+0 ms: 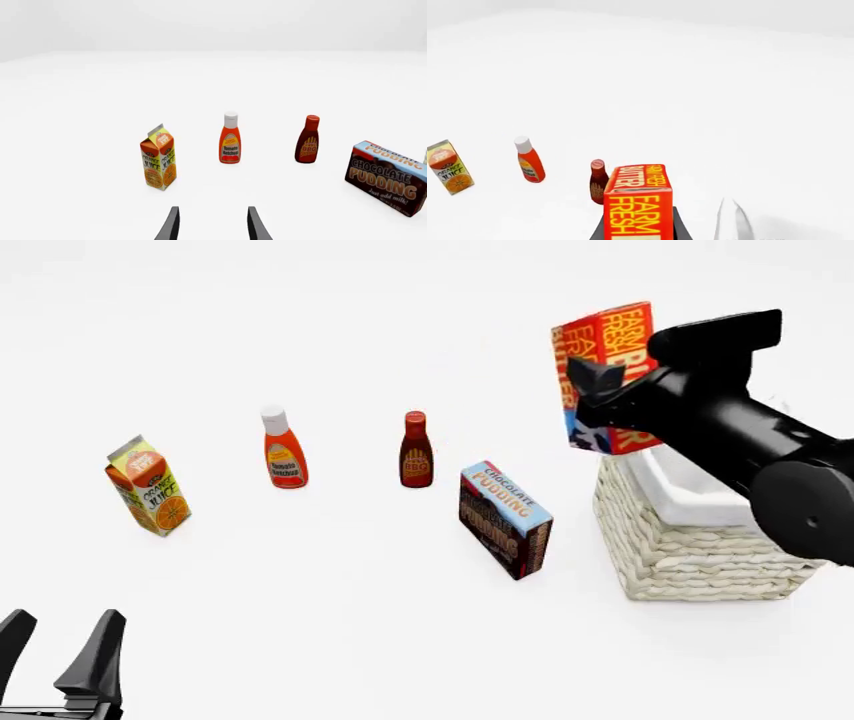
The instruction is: Pick the butter and place it in the basket.
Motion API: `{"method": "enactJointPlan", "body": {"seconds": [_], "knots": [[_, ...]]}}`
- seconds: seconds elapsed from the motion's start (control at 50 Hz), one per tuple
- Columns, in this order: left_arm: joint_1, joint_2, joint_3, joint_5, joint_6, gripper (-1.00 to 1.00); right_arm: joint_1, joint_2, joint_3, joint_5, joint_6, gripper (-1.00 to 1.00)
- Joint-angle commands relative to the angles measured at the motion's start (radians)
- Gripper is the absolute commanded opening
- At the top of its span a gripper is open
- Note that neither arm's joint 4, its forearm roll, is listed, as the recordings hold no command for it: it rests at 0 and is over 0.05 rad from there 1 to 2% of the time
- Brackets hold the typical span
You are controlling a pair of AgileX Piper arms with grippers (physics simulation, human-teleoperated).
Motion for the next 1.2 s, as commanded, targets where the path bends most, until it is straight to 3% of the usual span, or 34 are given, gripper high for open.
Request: {"method": "enactJointPlan", "body": {"seconds": [0.02, 0.06, 0.54, 1.2], "knots": [[0.0, 0.0, 0.0, 0.0, 0.0, 1.0, -0.076, -0.041, 0.042, -0.088, 0.002, -1.0], [0.0, 0.0, 0.0, 0.0, 0.0, 1.0, -0.083, -0.057, 0.06, -0.119, -0.028, -1.0], [0.0, 0.0, 0.0, 0.0, 0.0, 1.0, -0.243, -0.133, 0.13, -0.195, -0.051, -1.0], [0.0, 0.0, 0.0, 0.0, 0.0, 1.0, -0.321, 0.018, 0.127, -0.32, -0.037, -1.0]]}}
